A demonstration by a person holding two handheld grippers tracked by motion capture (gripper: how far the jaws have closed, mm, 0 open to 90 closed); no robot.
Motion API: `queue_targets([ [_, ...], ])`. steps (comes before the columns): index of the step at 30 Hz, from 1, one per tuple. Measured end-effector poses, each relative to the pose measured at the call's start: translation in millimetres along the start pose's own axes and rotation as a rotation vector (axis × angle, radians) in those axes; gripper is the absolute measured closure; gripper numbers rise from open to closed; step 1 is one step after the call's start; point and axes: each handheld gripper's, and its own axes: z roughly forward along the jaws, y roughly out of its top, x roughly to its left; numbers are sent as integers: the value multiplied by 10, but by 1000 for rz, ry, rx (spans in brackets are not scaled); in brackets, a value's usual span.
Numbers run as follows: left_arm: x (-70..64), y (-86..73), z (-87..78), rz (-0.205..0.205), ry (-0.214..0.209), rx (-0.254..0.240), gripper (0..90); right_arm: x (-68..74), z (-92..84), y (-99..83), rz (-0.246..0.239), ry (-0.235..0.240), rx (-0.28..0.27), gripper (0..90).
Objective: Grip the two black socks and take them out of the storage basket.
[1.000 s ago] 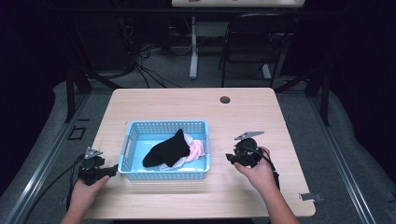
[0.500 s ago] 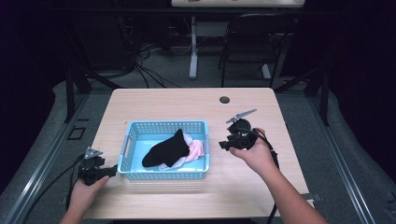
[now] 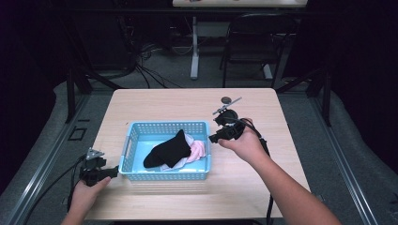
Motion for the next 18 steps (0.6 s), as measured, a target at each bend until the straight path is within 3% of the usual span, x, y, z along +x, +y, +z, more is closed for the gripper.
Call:
queue_targets([
  [9, -1, 2, -3, -2, -3, -1, 267, 164, 131, 159, -43, 22, 43, 633],
  [18, 2, 3, -2, -2, -5, -1, 267, 247, 349, 321, -38, 49, 92, 646],
])
